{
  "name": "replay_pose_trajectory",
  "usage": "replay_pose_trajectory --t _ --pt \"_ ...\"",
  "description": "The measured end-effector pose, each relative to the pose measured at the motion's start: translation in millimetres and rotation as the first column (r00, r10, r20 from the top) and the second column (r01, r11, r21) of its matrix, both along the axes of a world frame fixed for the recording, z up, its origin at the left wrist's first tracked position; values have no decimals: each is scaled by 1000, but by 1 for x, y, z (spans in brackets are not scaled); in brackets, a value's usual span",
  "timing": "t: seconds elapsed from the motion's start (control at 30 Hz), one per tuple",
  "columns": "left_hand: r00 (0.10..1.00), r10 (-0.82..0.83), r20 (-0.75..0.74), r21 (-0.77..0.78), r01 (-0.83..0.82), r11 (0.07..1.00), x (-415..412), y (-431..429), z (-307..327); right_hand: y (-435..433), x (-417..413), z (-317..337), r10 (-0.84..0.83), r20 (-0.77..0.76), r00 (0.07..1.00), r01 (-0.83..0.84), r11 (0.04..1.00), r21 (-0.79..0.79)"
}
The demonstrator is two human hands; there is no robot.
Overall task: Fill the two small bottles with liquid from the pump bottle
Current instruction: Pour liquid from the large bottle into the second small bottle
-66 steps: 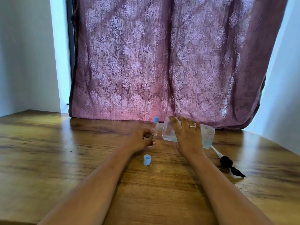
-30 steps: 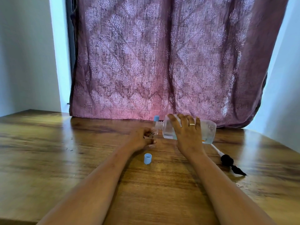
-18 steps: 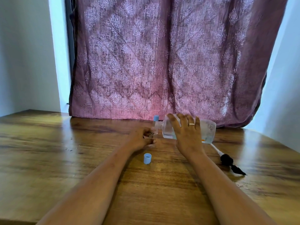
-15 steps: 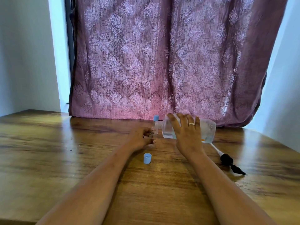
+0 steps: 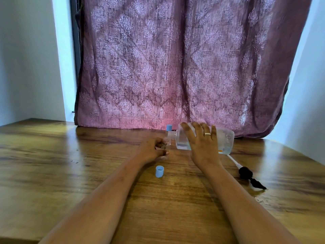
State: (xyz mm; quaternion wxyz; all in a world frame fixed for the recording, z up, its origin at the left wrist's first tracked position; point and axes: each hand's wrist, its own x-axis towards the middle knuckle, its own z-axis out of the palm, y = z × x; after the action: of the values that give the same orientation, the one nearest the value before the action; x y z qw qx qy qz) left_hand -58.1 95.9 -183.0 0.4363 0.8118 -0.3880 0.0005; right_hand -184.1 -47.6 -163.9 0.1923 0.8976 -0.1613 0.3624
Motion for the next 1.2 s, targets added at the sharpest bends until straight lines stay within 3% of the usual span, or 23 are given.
replay_pose_trajectory --t 1.2 --pt "998 -17 55 58 13 998 -3 2 5 1 1 1 18 21 1000 -18 1000 0"
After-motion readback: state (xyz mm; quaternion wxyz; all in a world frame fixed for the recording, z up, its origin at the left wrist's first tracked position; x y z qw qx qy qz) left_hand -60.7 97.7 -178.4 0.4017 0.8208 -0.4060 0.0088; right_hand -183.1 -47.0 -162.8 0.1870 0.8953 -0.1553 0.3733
